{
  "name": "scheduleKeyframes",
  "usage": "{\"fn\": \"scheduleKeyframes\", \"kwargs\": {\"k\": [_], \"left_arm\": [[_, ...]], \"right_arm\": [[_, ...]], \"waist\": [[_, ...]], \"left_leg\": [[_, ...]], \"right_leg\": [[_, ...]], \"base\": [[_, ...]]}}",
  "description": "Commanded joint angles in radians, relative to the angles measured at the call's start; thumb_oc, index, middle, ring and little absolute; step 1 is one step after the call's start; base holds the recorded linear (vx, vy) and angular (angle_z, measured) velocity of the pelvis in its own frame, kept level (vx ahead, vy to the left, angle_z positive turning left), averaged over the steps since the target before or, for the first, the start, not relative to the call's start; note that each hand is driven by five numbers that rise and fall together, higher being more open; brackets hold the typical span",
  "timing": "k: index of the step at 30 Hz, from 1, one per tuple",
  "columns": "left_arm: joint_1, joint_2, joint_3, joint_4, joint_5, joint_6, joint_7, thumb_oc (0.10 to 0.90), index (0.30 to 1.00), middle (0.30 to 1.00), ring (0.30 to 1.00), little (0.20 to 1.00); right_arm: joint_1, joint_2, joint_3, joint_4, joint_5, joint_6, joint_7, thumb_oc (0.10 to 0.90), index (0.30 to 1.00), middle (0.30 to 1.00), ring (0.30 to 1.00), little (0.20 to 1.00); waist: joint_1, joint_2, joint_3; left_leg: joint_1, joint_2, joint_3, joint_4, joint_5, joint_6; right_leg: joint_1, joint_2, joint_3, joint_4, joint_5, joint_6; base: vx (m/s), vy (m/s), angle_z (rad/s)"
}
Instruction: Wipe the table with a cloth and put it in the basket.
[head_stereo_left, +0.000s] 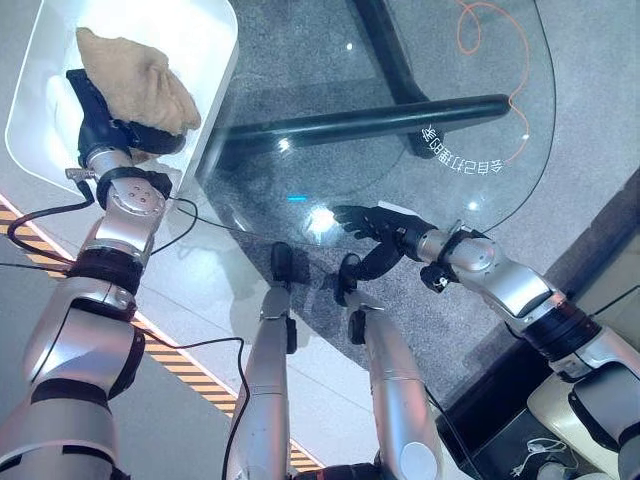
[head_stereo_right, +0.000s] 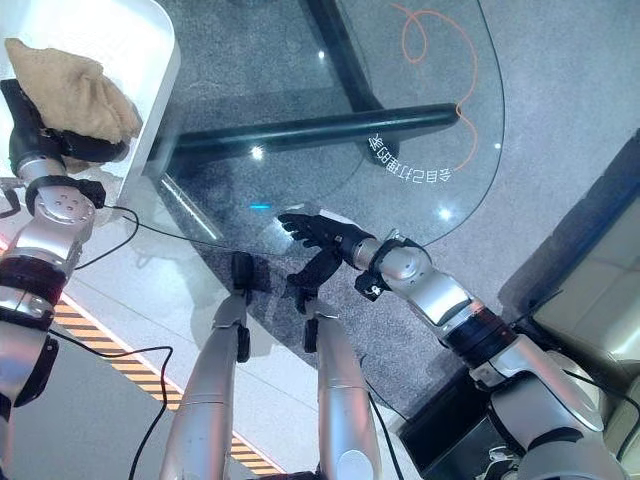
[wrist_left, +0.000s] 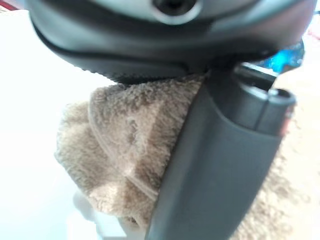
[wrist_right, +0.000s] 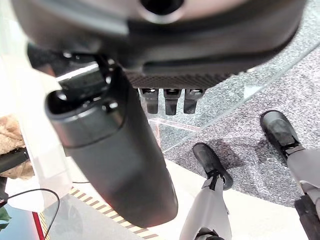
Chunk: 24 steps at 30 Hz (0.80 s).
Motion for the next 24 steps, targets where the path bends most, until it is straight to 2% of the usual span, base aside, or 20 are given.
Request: {"fn": "scheduleKeyframes", "kwargs": {"k": [1, 16, 24], "left_arm": [[-0.100, 0.070, 0.031, -0.009, 0.030, -0.059, 0.007, 0.800, 0.900, 0.900, 0.900, 0.900], [-0.053, 0.094, 0.059, -0.048, 0.043, -0.109, -0.003, 0.800, 0.900, 0.900, 0.900, 0.900], [0.025, 0.118, 0.124, -0.133, 0.105, -0.178, 0.147, 0.800, 0.900, 0.900, 0.900, 0.900]], "right_arm": [[0.006, 0.030, -0.041, -0.061, 0.051, -0.064, 0.017, 0.800, 0.900, 0.900, 0.900, 0.900], [0.063, 0.036, -0.078, -0.110, 0.017, -0.054, 0.017, 0.800, 0.900, 0.900, 0.900, 0.900], [0.118, 0.042, -0.099, -0.139, 0.013, -0.042, 0.001, 0.800, 0.900, 0.900, 0.900, 0.900]], "waist": [[0.023, -0.009, -0.021], [0.035, 0.007, -0.021], [0.058, 0.013, -0.021]], "left_leg": [[0.049, 0.013, 0.067, 0.079, -0.151, 0.008], [0.112, 0.012, 0.069, 0.041, -0.145, 0.007], [0.168, 0.011, 0.061, 0.015, -0.141, 0.004]], "right_leg": [[0.008, 0.052, 0.092, -0.124, 0.126, 0.057], [0.061, 0.047, 0.074, -0.127, 0.108, 0.055], [0.118, 0.047, 0.053, -0.132, 0.085, 0.044]], "base": [[0.00, 0.000, 0.00], [-0.02, -0.019, 0.00], [-0.03, -0.073, 0.00]]}}
